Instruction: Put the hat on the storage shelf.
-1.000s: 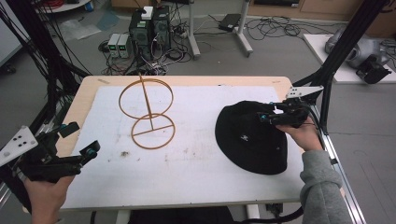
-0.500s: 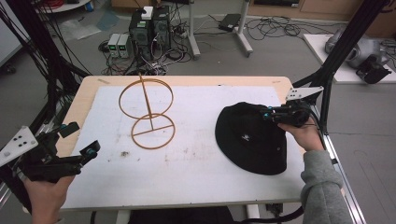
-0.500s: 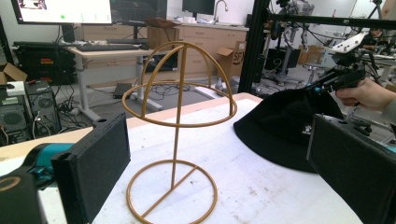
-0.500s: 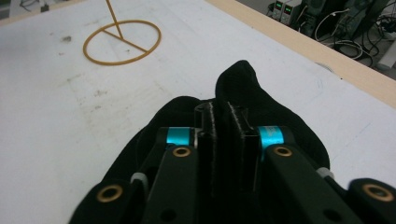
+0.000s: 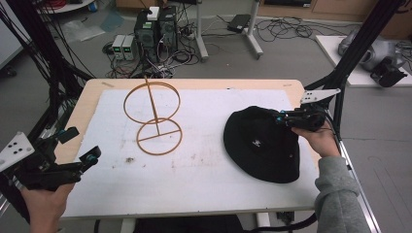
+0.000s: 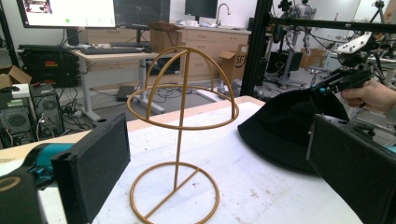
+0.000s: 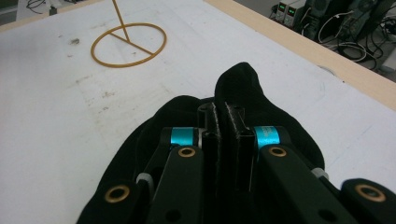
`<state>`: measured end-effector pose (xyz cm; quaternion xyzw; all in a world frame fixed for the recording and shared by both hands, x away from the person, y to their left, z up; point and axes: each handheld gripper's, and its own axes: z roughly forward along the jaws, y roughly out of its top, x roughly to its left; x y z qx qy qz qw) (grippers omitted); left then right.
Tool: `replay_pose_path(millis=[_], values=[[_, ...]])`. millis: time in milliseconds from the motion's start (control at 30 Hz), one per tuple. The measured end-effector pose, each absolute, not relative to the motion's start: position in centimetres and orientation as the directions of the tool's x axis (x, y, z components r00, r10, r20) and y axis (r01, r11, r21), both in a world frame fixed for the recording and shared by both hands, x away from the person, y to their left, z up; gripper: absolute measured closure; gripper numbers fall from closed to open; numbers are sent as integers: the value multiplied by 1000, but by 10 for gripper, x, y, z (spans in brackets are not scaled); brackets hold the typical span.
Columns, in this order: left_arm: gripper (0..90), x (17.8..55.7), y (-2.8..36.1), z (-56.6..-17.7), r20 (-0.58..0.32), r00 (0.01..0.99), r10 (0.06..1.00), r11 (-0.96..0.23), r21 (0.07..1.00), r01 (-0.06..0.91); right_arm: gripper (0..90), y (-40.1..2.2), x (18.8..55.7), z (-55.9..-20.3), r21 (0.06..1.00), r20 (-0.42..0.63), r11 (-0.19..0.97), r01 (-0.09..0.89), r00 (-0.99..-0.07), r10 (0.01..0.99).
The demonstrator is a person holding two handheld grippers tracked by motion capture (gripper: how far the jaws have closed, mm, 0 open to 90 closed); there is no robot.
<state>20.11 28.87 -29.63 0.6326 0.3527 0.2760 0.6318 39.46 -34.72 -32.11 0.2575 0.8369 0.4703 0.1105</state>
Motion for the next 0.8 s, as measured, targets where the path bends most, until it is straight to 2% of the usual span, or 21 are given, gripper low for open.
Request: replay_pose_path(millis=[667,800], values=[[63,202,290,-298,-101,605,790,47,993,105,861,-330,384,-246,857,-9,465,223,-895,447],[63,200,286,-298,-75,597,799,16,995,103,861,-325,384,-230,857,-21,472,206,-901,432]])
